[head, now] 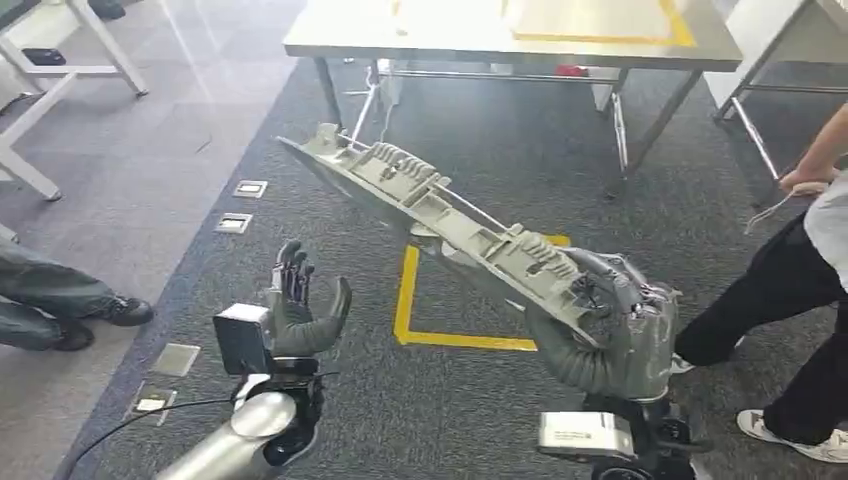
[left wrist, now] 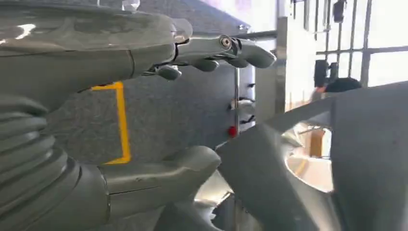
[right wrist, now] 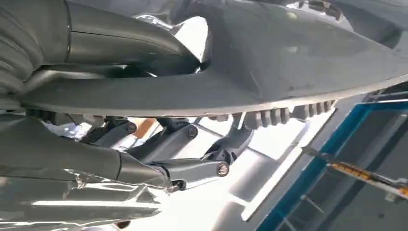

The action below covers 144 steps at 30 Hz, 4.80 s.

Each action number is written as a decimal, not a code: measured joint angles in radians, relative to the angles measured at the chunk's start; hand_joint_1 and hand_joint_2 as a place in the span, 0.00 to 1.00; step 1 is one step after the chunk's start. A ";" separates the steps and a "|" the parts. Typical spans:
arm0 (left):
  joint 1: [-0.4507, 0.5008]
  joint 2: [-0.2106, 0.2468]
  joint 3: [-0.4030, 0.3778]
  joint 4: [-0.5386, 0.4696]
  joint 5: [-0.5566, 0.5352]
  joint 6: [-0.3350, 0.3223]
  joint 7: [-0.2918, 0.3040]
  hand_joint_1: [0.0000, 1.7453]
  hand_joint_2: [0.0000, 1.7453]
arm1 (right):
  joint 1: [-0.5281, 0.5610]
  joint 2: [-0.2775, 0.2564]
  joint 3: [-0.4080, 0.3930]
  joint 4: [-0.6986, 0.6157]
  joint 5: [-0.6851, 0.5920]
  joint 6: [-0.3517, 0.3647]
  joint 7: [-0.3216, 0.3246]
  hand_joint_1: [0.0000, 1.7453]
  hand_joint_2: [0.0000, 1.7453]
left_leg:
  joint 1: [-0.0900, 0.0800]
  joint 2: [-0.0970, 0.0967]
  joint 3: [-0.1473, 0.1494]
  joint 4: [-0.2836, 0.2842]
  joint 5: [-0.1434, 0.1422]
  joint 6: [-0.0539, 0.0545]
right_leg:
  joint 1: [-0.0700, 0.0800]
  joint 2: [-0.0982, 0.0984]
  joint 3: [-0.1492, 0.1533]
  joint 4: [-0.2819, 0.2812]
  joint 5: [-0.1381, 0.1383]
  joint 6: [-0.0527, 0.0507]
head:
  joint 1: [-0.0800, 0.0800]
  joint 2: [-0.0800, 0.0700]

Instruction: Take the parts from the cabinet and place them on the table.

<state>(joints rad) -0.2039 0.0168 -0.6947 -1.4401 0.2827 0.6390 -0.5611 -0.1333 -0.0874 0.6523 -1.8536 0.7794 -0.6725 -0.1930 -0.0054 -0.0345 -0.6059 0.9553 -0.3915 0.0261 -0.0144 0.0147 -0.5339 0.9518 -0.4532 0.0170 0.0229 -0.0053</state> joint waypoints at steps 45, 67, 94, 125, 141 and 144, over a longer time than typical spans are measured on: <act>0.022 0.013 -0.033 -0.031 -0.039 -0.012 0.027 0.00 1.00 | 0.018 -0.013 0.012 0.002 0.022 0.000 0.021 1.00 1.00 | 0.009 0.013 0.272 -0.122 -0.122 0.019 | -0.038 -0.026 -0.094 0.005 0.006 0.089 | -0.037 0.000; 0.013 0.027 -0.037 -0.010 -0.056 -0.023 0.026 0.00 1.00 | 0.020 -0.031 0.012 0.027 0.034 0.000 0.022 1.00 1.00 | 0.018 0.022 -0.075 -0.040 0.101 0.003 | -0.054 -0.006 0.217 -0.083 -0.157 0.075 | -0.076 0.000; 0.008 0.012 -0.037 -0.011 -0.063 -0.027 0.031 0.00 1.00 | 0.007 -0.029 0.013 0.005 0.035 0.000 0.021 1.00 1.00 | 0.058 0.024 -0.012 0.024 -0.001 -0.069 | -0.040 -0.028 0.082 -0.020 -0.049 0.046 | -0.048 0.000; 0.005 0.011 -0.037 -0.011 -0.067 -0.023 0.031 0.00 1.00 | 0.004 -0.029 0.012 0.004 0.014 0.000 0.005 1.00 1.00 | 0.043 0.024 0.006 0.007 -0.002 -0.051 | -0.040 -0.022 0.092 -0.049 -0.041 0.061 | -0.002 0.000; 0.004 0.009 -0.037 -0.010 -0.074 -0.040 0.018 0.00 1.00 | 0.021 -0.029 0.002 -0.001 0.017 0.000 -0.002 1.00 1.00 | 0.045 0.024 0.019 -0.012 -0.002 -0.025 | -0.046 -0.023 0.104 -0.068 -0.043 0.074 | -0.020 0.000; 0.001 0.007 -0.037 -0.010 -0.075 -0.043 0.014 0.00 1.00 | 0.021 -0.029 -0.002 -0.002 0.018 0.000 -0.002 1.00 1.00 | 0.045 0.028 0.037 -0.026 -0.003 -0.015 | -0.039 -0.018 0.008 0.134 -0.137 0.062 | 0.007 0.000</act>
<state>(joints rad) -0.2033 0.0237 -0.7313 -1.4500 0.2079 0.5962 -0.5467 -0.1125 -0.1163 0.6504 -1.8551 0.7973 -0.6725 -0.1949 0.0394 -0.0070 -0.5688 0.9298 -0.3946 0.0107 -0.0531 -0.0036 -0.5259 1.0860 -0.5899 0.0787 0.0298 -0.0057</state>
